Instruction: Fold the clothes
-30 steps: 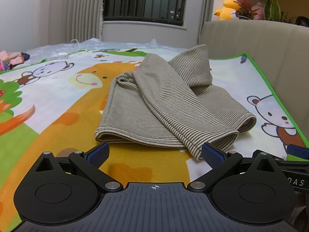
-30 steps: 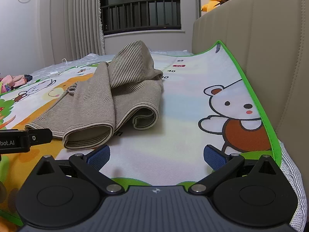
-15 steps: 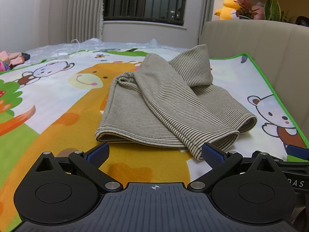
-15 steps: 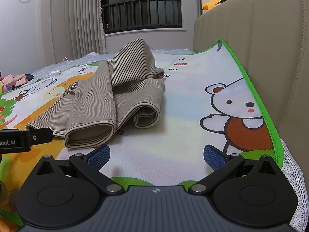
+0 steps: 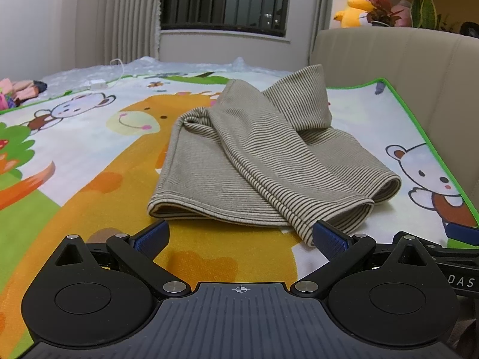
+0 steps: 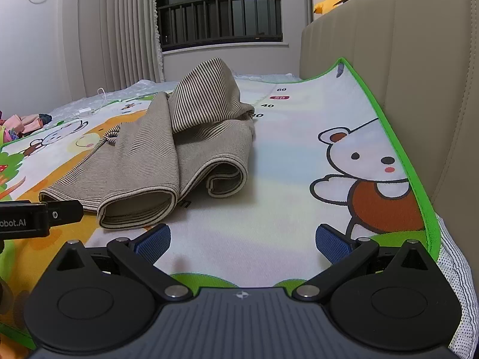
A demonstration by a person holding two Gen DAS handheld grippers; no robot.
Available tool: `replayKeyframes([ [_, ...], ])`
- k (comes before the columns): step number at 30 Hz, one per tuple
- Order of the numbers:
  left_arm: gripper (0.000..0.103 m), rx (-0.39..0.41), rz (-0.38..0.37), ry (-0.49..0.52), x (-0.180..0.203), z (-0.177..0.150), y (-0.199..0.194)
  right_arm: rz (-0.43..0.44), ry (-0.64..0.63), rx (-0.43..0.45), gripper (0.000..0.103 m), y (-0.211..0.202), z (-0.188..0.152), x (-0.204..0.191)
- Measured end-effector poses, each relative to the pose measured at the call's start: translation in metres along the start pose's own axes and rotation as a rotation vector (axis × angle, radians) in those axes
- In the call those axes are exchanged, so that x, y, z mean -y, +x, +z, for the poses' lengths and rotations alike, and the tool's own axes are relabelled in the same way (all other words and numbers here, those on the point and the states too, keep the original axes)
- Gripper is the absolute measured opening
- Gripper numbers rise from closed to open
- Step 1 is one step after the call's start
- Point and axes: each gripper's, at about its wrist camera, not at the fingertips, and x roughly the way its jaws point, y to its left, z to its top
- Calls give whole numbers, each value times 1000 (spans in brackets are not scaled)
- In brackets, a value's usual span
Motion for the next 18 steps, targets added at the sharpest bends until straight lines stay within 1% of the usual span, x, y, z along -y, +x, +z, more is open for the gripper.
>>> replayKeyframes([
  [18, 103, -19, -2, -6, -1, -2, 3, 5, -1, -2, 103, 0, 1, 1],
])
